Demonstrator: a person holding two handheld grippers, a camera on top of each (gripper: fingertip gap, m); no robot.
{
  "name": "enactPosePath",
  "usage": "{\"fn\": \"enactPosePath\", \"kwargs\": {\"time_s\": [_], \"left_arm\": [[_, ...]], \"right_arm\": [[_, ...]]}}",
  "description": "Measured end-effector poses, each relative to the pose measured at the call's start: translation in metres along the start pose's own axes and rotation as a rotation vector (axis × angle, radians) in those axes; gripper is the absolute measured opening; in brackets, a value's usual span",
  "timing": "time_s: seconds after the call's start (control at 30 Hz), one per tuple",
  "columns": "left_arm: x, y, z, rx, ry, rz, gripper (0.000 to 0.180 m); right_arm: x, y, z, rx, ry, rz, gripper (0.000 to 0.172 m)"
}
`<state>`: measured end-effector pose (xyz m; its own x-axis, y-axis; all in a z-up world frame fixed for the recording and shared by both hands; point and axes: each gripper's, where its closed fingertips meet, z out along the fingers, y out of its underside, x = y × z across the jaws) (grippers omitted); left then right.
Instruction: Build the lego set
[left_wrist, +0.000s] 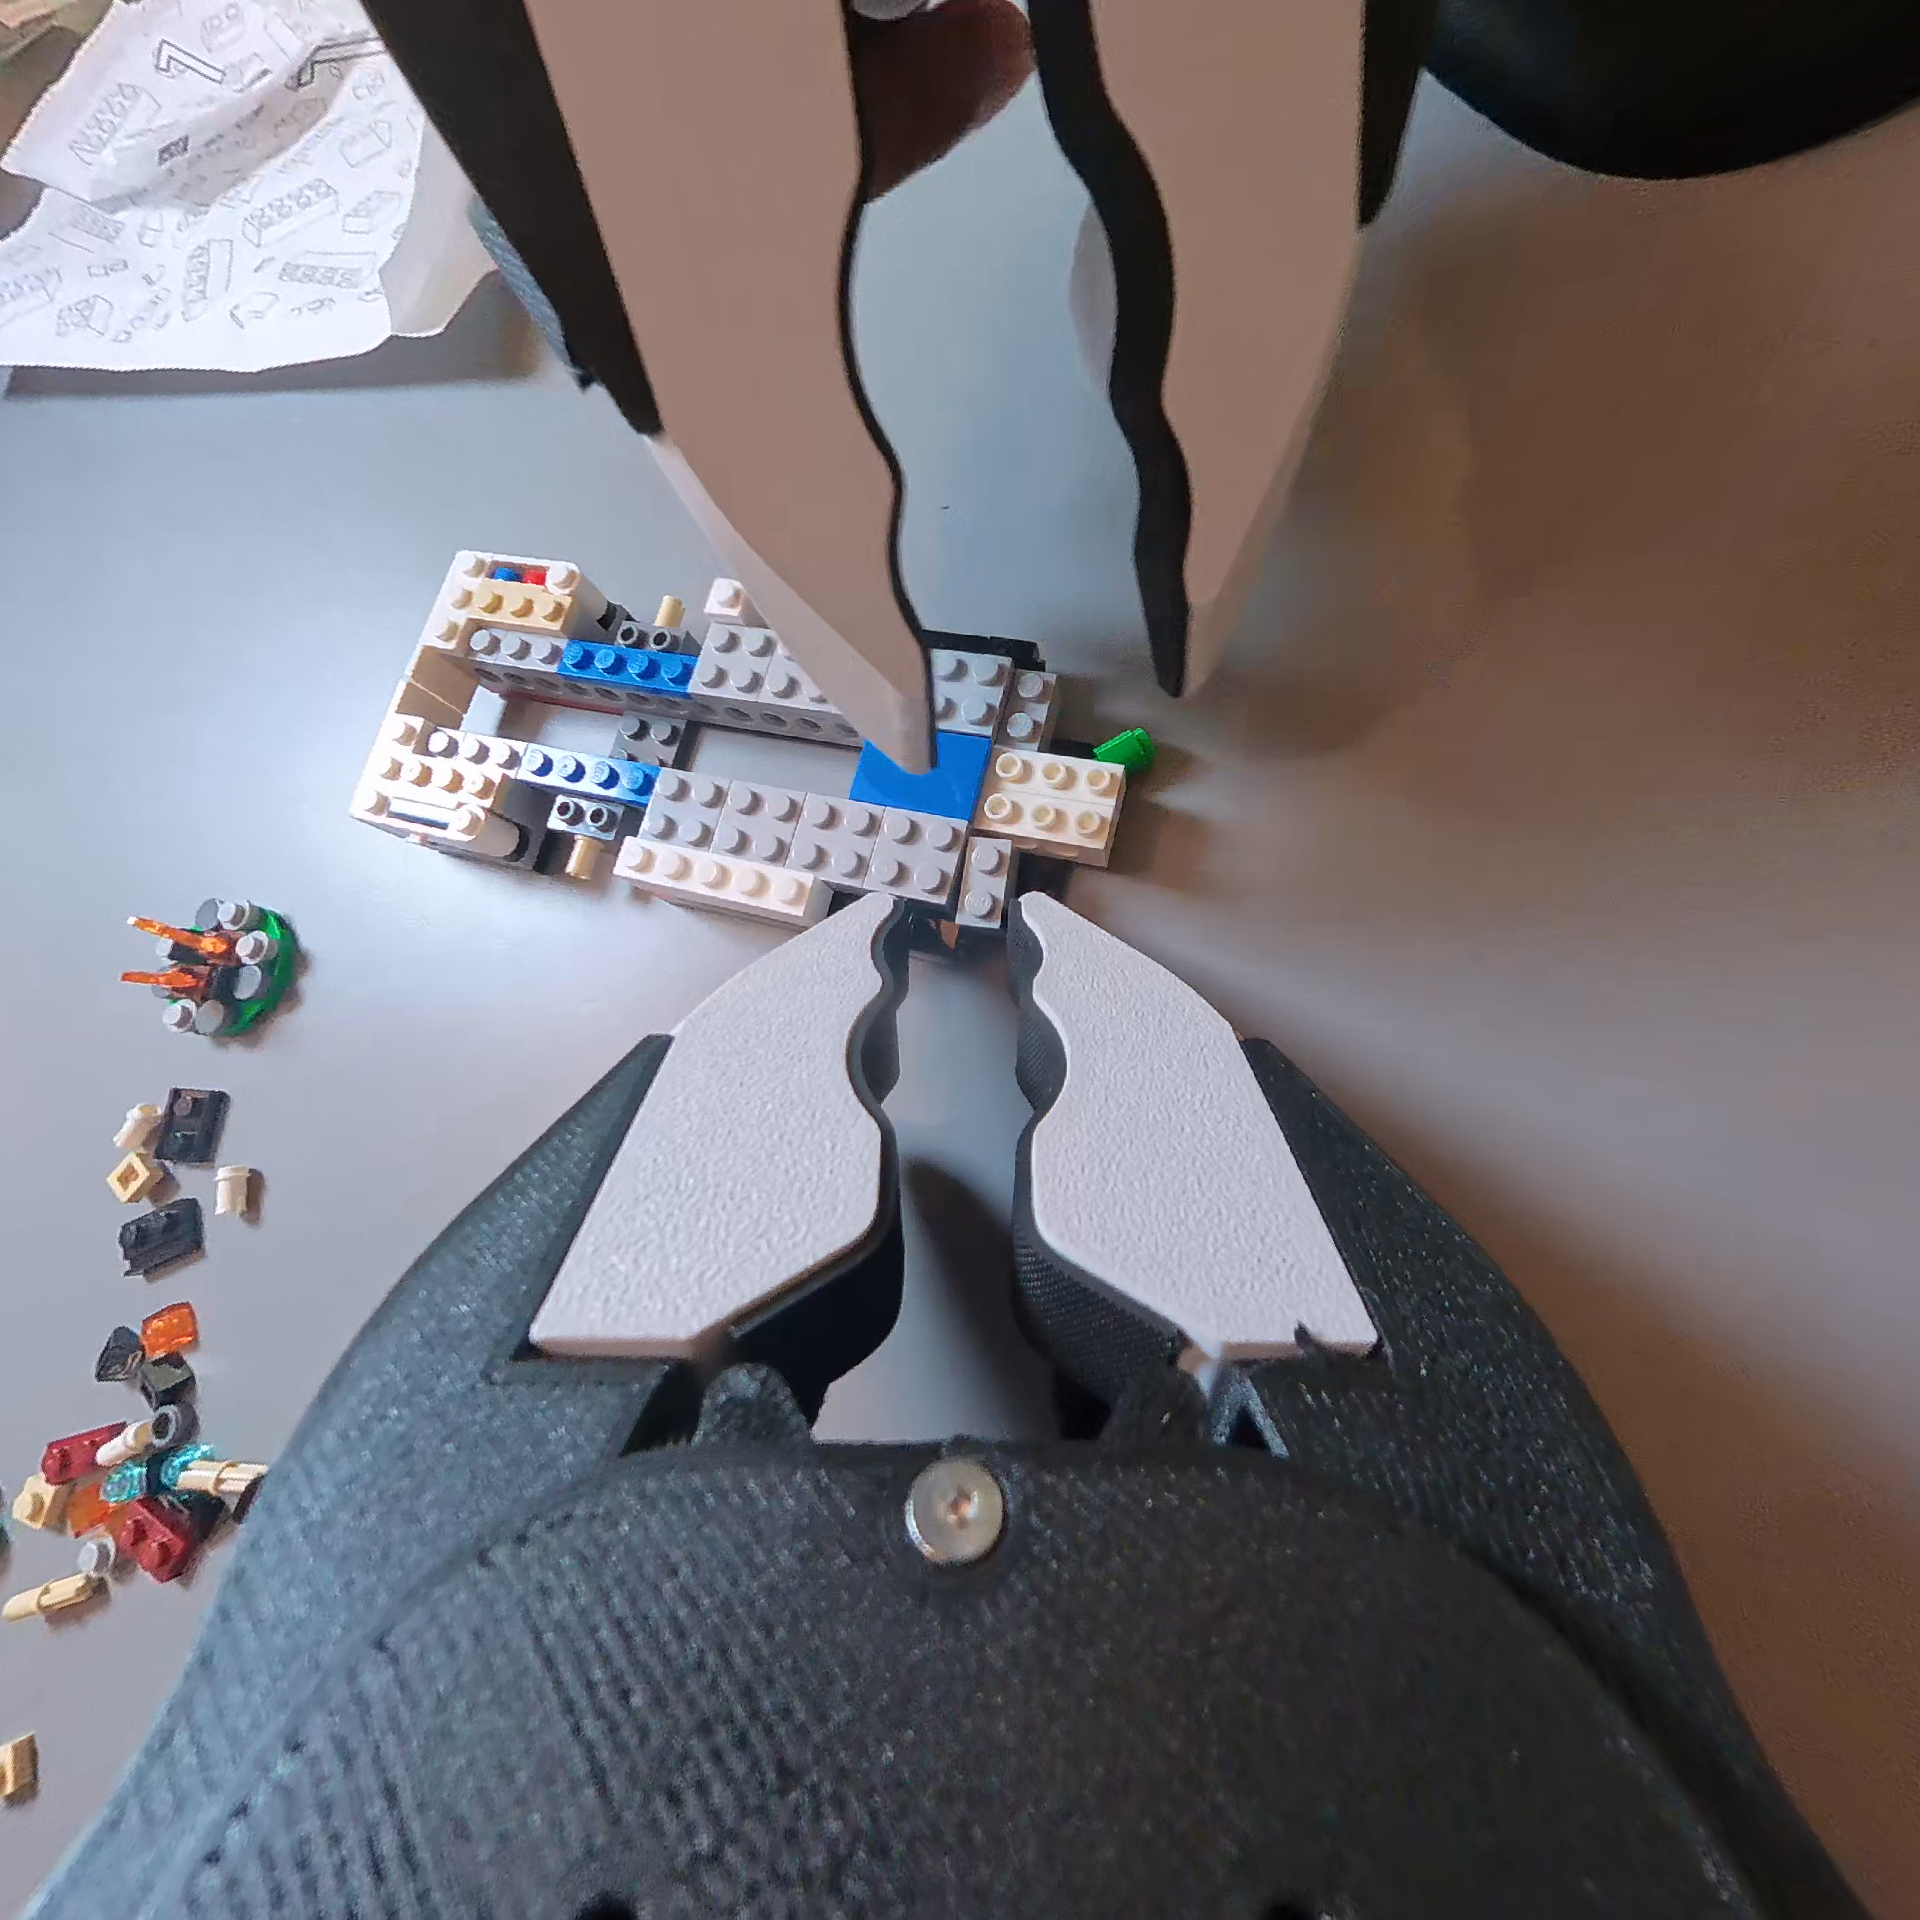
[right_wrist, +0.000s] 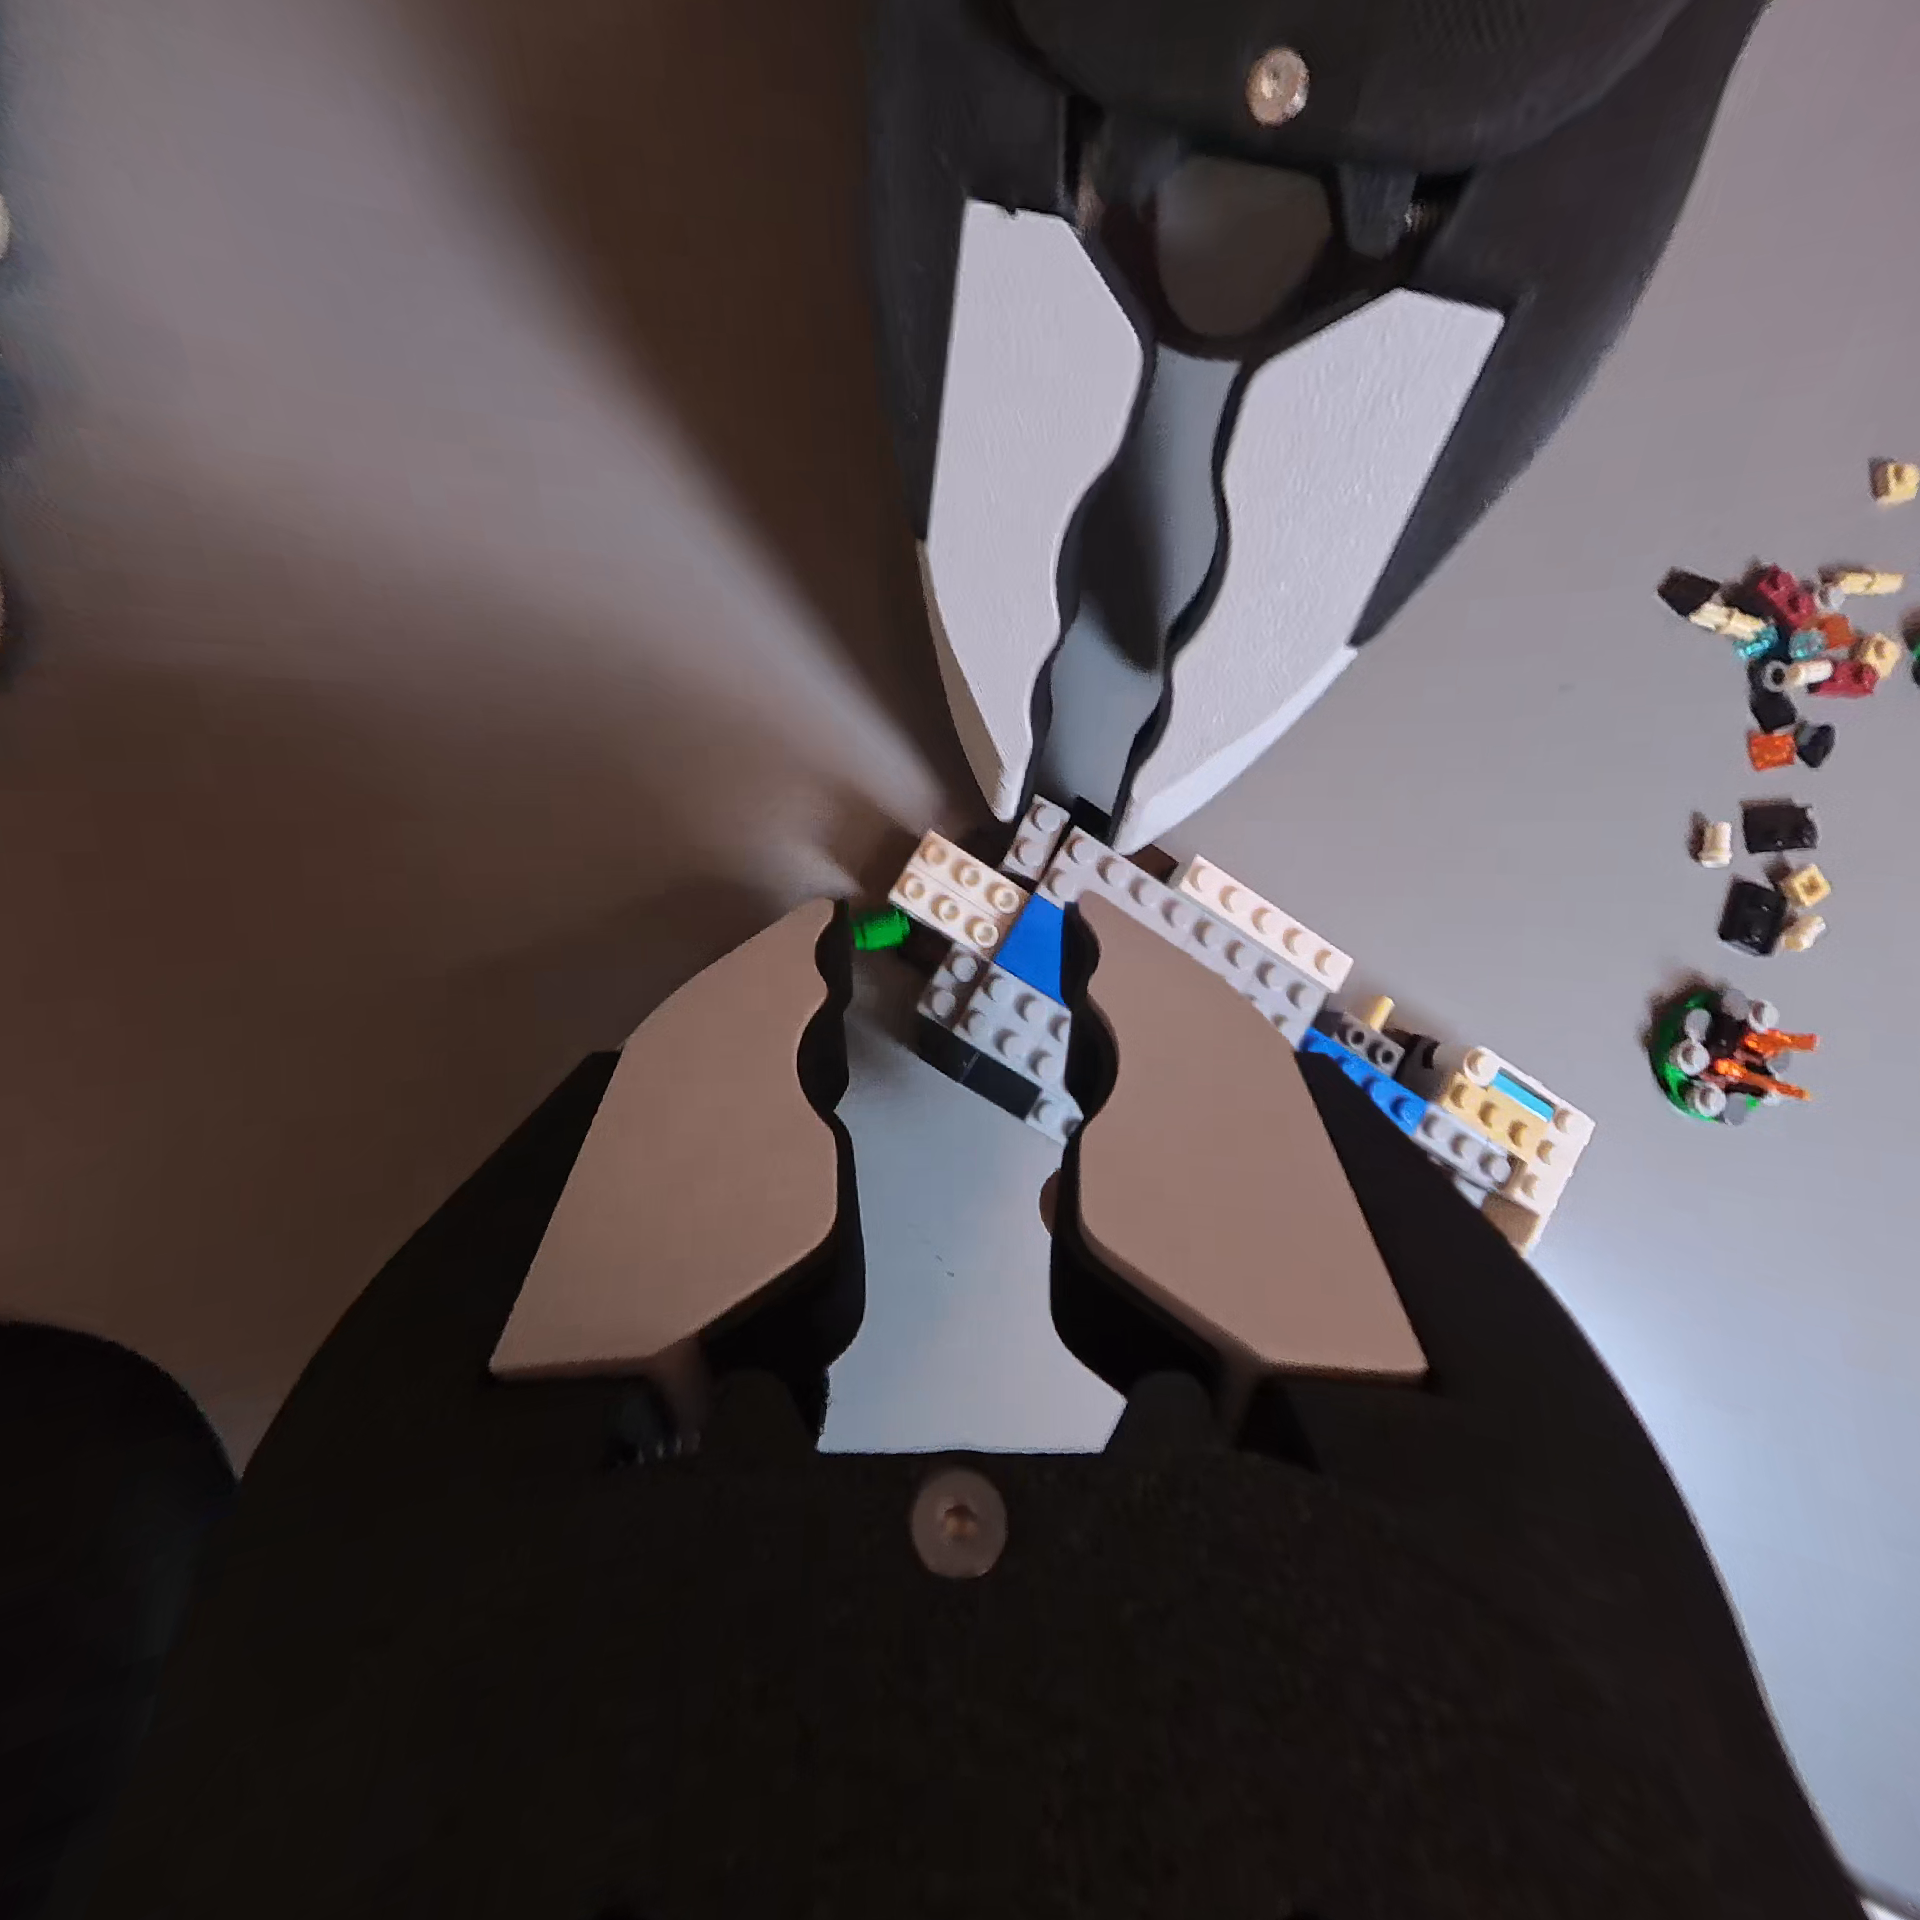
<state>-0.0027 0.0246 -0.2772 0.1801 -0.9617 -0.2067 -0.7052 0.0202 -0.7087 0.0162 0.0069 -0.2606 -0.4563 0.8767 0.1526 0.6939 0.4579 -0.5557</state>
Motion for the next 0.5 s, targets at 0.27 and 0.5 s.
{"fn": "enactPosePath", "kwargs": {"time_s": [0.27, 0.5], "left_arm": [[-0.001, 0.000, 0.001, -0.014, -0.009, 0.001, 0.017], [-0.002, -0.002, 0.003, -0.031, -0.016, 0.008, 0.018]], "right_arm": [[-0.005, -0.004, 0.013, -0.009, 0.018, -0.027, 0.041], [-0.004, 0.002, 0.016, -0.029, 0.052, -0.018, 0.043]]}}
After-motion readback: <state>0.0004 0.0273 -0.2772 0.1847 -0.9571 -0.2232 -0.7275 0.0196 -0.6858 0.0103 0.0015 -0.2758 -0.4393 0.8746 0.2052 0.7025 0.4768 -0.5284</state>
